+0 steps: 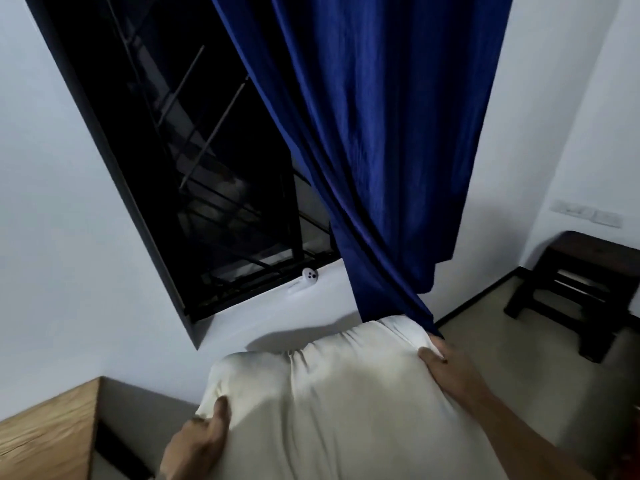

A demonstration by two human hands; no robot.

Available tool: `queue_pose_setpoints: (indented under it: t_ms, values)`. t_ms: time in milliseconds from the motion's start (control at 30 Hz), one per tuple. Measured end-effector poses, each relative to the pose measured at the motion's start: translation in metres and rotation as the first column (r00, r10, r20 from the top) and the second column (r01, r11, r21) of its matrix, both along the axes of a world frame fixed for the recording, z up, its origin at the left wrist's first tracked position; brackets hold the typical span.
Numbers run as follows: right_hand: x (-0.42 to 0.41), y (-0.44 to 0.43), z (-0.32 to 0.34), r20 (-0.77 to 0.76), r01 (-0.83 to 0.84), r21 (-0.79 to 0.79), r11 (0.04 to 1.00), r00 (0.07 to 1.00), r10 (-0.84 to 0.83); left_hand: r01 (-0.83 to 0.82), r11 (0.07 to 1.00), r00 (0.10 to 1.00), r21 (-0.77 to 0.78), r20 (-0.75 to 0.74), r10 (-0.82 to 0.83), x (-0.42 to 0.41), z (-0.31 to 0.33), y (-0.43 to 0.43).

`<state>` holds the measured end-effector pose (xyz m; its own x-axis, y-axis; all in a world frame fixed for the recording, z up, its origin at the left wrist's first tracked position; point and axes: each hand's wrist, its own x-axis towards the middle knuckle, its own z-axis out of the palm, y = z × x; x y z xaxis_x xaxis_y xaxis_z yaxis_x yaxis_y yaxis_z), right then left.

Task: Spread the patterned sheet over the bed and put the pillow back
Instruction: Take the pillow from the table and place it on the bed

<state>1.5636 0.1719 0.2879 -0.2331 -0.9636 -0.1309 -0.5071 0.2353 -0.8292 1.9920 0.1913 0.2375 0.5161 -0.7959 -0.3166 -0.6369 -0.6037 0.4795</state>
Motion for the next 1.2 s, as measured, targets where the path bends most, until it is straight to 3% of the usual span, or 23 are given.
queue_pose_setpoints:
  t_ms: [233, 633, 767, 1033, 1200]
  values:
    - [-0.051, 0.089, 0.003, -0.053, 0.275, -0.018, 0.961, 0.96, -0.276, 0.182, 0.982, 0.982, 0.04, 0.047, -0.184, -0.047, 0.01, -0.004]
    - [-0.115, 0.274, 0.028, -0.046, 0.712, -0.044, 0.701, 0.7, -0.713, 0.577, 0.814, 0.816, -0.06, 0.045, -0.576, -0.195, 0.015, 0.016]
    - [-0.155, 0.32, 0.012, -0.055, 0.8, -0.039, 0.598, 0.596, -0.801, 0.674, 0.731, 0.738, -0.103, 0.074, -0.67, -0.242, 0.029, 0.012]
    - [-0.16, 0.338, 0.065, 0.036, 0.892, -0.101, 0.44, 0.445, -0.895, 0.803, 0.562, 0.593, -0.201, 0.17, -0.787, -0.322, 0.088, -0.025]
    - [-0.182, 0.326, 0.088, 0.046, 0.905, -0.153, 0.398, 0.408, -0.912, 0.828, 0.501, 0.549, -0.254, 0.18, -0.816, -0.373, 0.126, -0.065]
